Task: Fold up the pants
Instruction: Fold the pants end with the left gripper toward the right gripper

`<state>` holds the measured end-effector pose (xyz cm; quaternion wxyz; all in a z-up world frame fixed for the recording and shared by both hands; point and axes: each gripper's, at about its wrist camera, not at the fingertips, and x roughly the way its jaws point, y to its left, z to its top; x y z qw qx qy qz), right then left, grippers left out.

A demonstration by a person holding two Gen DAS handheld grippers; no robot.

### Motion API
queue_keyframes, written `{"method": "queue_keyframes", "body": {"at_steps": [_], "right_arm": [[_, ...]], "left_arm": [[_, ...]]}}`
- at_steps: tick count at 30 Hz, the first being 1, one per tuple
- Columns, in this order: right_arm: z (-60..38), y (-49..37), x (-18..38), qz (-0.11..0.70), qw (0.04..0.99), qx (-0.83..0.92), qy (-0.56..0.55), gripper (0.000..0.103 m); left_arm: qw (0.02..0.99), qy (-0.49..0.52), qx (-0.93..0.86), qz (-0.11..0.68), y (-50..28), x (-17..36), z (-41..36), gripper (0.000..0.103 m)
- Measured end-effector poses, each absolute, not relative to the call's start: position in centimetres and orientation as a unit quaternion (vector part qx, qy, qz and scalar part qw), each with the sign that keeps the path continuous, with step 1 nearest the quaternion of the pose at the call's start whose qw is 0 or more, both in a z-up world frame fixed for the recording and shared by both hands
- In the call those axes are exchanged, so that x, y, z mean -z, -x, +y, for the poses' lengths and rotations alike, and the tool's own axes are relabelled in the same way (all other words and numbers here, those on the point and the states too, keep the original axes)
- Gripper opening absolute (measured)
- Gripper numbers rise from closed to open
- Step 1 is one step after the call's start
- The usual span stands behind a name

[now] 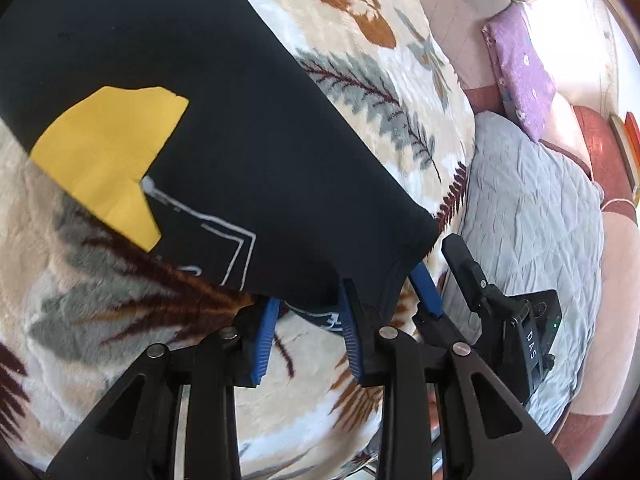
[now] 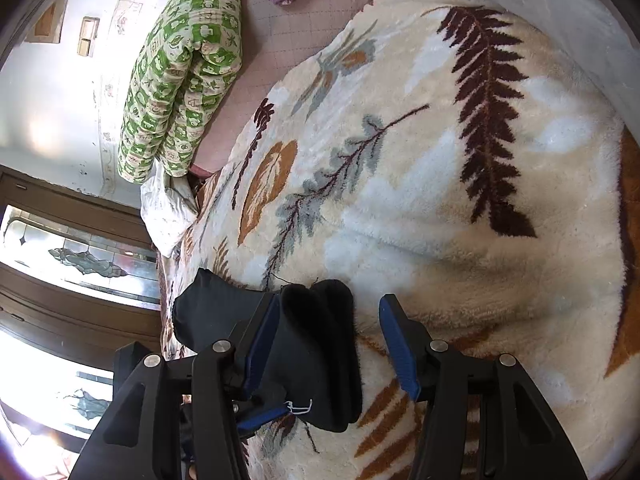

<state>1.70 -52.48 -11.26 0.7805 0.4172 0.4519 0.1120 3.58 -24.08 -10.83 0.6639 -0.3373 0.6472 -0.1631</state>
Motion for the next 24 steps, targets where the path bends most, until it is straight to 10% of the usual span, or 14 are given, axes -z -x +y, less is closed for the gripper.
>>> {"method": "queue_keyframes", "body": {"at_steps": [14,18,24], "right_arm": [[-51.7,-5.7,13.7,0.487,0.730,-0.169,-0.449,0.052],[-51.9,-6.0,14.0,0.508,0.720,-0.158,-0.445,0.027],[-51.4,-5.7,12.7,0.515,0.735,-0.144,-0.418,0.020]], "left_arm": [[0.662,0.334,0.153,0.653,-3.7,11.1,-25.4,0.028],[0.643,0.332,0.164,0.670,-4.2,11.5,-26.6,0.010],[0.629,0.339,0.177,0.677,-4.6,11.7,-26.5,0.007]]}}
